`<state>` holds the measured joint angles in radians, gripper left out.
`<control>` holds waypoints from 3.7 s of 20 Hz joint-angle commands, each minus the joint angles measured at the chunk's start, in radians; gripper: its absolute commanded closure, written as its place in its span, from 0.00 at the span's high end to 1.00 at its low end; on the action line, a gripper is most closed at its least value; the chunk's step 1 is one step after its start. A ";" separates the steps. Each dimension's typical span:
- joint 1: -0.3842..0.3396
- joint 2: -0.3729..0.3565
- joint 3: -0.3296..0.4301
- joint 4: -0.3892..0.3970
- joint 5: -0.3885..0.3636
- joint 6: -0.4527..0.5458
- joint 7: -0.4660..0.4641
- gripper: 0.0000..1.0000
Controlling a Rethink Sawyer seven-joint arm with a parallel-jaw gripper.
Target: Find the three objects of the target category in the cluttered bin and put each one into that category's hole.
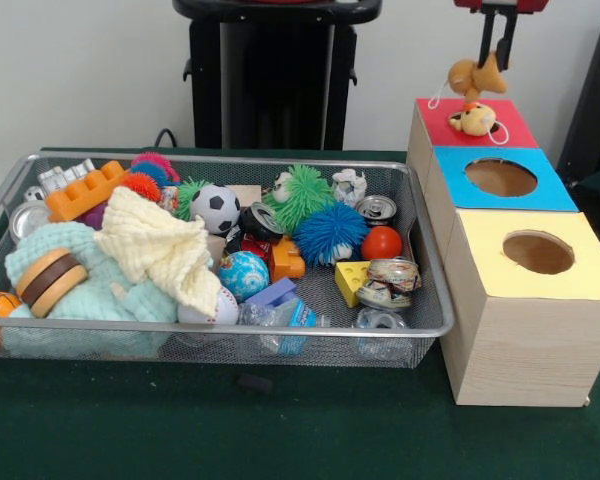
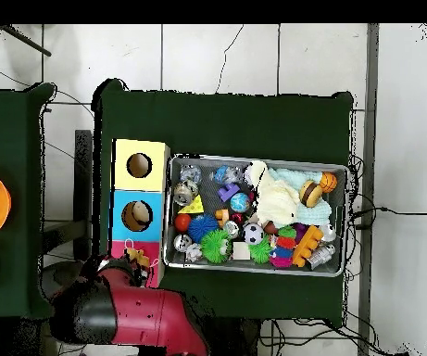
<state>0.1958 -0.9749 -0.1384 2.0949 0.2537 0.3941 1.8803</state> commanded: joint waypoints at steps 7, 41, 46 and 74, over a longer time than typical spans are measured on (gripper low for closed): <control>-0.065 0.075 0.095 -0.038 0.010 -0.098 0.145 0.00; -0.069 0.049 0.142 0.084 -0.001 -0.172 0.153 0.00; -0.067 0.069 0.161 0.135 -0.014 -0.248 0.179 0.00; -0.176 0.101 0.326 0.353 -0.059 -0.449 0.251 0.00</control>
<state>0.0398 -0.9011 0.0817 2.3024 0.2078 -0.0923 1.8803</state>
